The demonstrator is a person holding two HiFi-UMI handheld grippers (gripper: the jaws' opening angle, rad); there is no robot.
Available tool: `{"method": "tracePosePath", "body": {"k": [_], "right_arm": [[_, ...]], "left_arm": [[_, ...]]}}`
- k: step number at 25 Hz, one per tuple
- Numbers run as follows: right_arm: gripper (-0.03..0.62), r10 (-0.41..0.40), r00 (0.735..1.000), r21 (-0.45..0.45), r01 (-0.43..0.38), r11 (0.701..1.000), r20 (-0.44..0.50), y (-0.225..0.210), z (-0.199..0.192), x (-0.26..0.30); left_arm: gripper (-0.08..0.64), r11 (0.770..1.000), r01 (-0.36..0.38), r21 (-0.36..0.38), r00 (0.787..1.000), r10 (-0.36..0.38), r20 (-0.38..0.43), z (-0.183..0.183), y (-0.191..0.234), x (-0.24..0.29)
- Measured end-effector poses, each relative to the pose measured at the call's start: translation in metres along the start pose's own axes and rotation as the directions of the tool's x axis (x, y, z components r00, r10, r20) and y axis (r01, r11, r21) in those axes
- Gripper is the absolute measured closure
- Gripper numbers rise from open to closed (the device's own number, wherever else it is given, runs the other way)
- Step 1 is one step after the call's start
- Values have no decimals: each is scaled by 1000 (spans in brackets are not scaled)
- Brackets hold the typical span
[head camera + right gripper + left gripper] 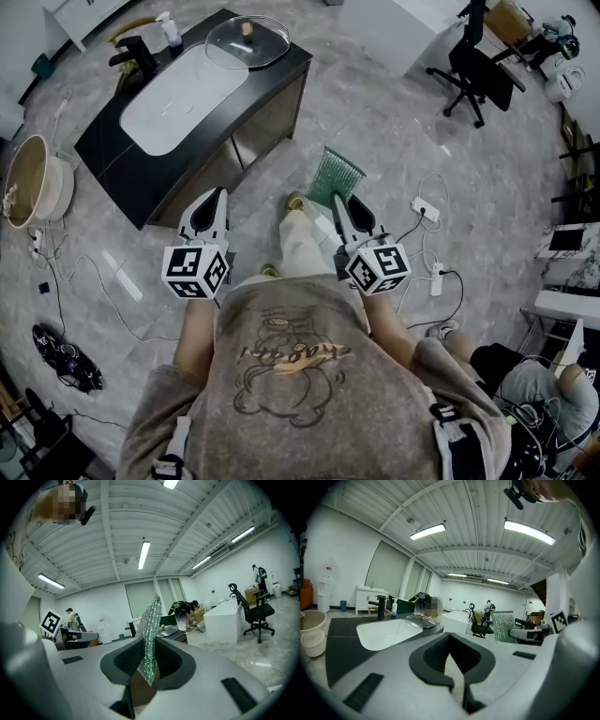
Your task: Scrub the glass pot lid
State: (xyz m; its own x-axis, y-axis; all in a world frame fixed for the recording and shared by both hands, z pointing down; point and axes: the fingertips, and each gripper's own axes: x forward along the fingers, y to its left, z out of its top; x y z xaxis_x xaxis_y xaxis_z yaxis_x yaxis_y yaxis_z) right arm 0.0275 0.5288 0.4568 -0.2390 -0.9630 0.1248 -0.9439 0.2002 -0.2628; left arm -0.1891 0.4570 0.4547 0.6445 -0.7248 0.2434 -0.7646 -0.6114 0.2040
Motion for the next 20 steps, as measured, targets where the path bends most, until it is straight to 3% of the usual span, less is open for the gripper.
{"method": "tracePosePath", "body": {"k": [11,20], "right_arm": [[502,12,1000,15,-11,1000,-24,-32,3,75],[502,24,999,22,-23,1000,-32,-87,48,160]], "left_arm": [[551,1000,1,3,1000,-1,0,17,35,69],[551,1000,-24,-12,1000,24,0,67,65,158]]}}
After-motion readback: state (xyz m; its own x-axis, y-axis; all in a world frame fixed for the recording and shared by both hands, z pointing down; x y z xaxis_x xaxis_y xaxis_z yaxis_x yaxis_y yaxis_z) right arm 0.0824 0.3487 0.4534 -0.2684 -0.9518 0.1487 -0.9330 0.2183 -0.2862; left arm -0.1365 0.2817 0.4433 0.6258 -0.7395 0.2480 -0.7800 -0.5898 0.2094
